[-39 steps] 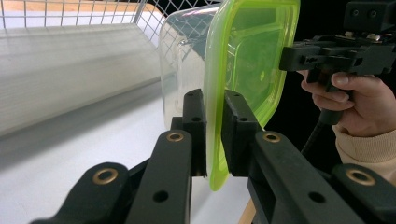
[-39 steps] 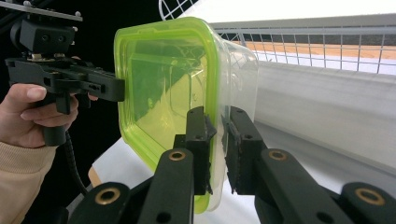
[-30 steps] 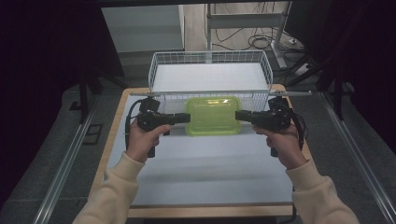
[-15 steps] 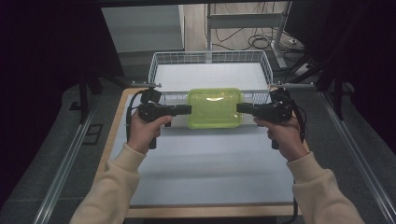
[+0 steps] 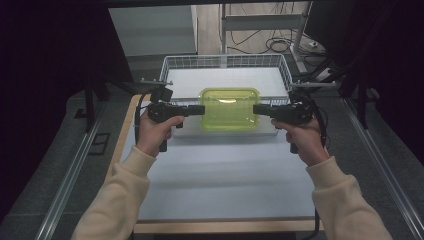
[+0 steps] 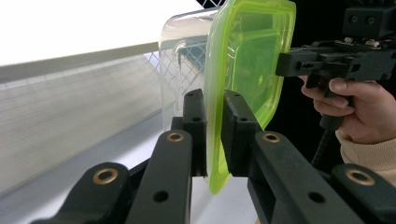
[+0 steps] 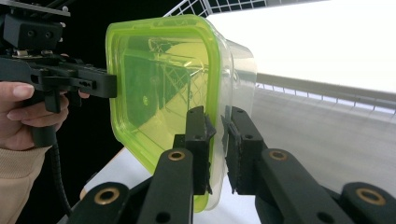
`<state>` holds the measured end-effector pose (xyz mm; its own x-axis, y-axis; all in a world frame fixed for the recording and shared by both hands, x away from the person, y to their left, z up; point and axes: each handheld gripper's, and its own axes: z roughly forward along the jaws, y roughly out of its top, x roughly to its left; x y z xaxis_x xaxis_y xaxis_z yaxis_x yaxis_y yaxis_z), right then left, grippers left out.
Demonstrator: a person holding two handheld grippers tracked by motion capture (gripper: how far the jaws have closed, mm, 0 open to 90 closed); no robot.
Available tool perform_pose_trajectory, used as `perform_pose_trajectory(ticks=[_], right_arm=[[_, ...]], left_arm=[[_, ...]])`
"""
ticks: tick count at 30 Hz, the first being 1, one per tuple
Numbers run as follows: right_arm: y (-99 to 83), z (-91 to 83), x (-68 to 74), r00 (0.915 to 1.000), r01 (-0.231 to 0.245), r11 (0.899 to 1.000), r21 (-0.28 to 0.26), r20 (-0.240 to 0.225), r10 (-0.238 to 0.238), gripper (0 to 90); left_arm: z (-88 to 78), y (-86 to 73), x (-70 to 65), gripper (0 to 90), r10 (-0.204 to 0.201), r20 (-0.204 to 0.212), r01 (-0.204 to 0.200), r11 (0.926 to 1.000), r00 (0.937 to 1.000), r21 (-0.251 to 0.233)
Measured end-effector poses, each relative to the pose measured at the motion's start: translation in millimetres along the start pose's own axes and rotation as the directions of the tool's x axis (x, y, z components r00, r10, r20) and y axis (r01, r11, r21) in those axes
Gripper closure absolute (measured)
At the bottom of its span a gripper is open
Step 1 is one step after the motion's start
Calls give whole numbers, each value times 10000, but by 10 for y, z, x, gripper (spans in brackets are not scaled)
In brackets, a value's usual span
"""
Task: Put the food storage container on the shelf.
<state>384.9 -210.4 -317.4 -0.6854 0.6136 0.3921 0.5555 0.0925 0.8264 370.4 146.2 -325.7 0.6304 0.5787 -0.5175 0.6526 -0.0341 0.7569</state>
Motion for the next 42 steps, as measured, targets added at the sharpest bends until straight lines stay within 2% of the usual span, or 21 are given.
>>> perform_pose_trajectory(ticks=[20,32,42], right_arm=[[191,56,-10,9999,23,10000,-18,163,-23,799],[336,79,-28,9993,118,9999,-41,360,-116,797],[473,130,-118,9990,-11,9999,-154,440,18,798]], left_arm=[[-19,201,29,816,152,-181,-153,9999,9997,-60],[4,388,67,814,301,-399,-305,9995,9988,-84],[62,549,134,814,249,-479,-252,9997,9985,-50]])
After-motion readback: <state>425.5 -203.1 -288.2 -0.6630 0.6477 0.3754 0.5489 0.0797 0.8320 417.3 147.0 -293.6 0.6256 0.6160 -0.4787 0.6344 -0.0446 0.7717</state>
